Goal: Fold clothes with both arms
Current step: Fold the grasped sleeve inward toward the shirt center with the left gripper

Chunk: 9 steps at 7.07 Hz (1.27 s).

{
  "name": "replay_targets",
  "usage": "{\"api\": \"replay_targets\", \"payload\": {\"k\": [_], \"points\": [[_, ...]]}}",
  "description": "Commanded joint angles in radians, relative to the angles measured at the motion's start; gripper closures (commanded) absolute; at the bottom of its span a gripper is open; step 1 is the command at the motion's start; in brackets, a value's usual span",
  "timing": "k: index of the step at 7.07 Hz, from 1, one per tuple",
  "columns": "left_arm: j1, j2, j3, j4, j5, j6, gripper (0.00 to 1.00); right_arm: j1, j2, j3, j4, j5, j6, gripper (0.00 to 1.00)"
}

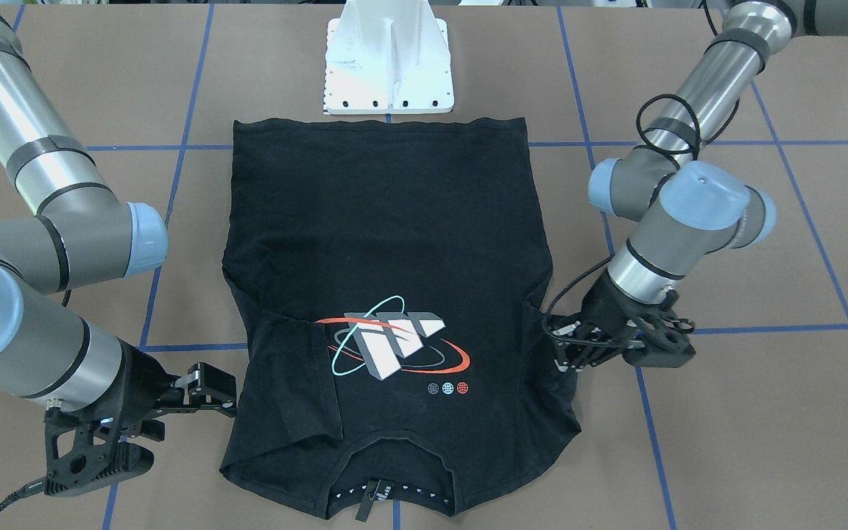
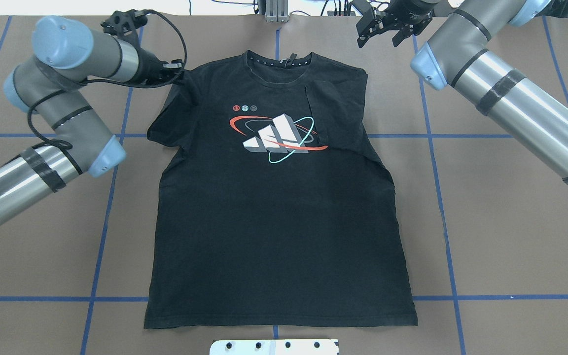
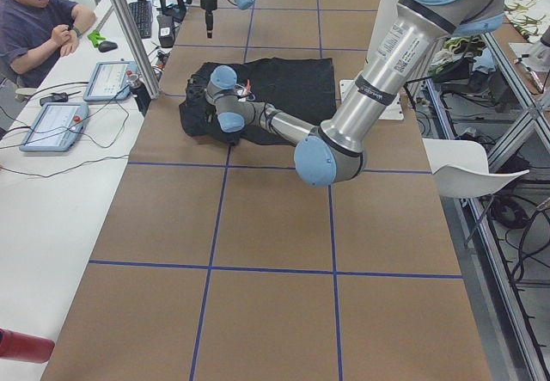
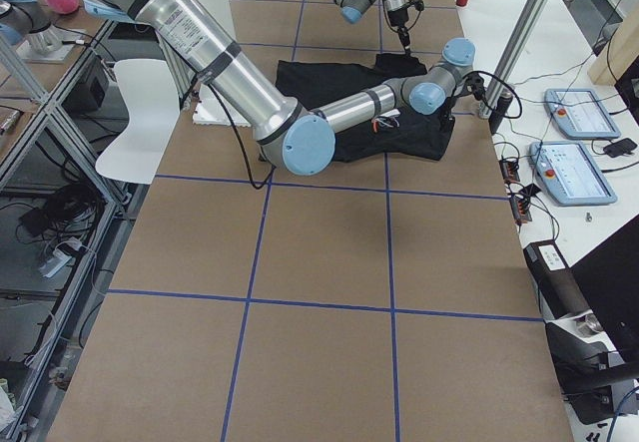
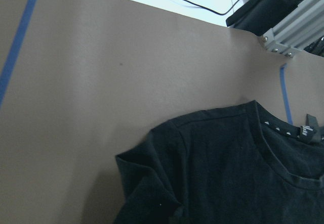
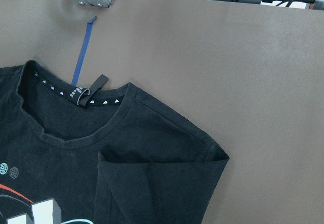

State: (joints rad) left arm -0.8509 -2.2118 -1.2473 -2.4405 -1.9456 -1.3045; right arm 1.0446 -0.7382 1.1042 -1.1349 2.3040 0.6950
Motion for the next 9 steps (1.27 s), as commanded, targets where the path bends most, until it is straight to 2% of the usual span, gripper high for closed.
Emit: {"api": "replay_targets", "payload": {"k": [1, 3, 6, 8, 9], "points": [[0.046, -0.072, 0.055, 0.001, 0.007, -0.09, 1.0, 0.0, -0.006, 0.0, 0.003, 0.0, 0.0, 0.0], [0.097, -0.124, 0.091, 0.001, 0.051, -0.128, 1.0, 0.002, -0.007, 0.0, 0.003, 0.0, 0.0, 0.0], [0.099, -0.151, 0.13, -0.008, 0.063, -0.148, 1.0, 0.002, -0.009, 0.0, 0.004, 0.0, -0.002, 0.0], [0.099, -0.233, 0.236, -0.025, 0.129, -0.153, 1.0, 0.002, -0.013, 0.0, 0.004, 0.0, -0.002, 0.0], [0.099, -0.247, 0.259, -0.052, 0.129, -0.165, 1.0, 0.002, -0.015, 0.0, 0.006, 0.0, -0.002, 0.0]]}}
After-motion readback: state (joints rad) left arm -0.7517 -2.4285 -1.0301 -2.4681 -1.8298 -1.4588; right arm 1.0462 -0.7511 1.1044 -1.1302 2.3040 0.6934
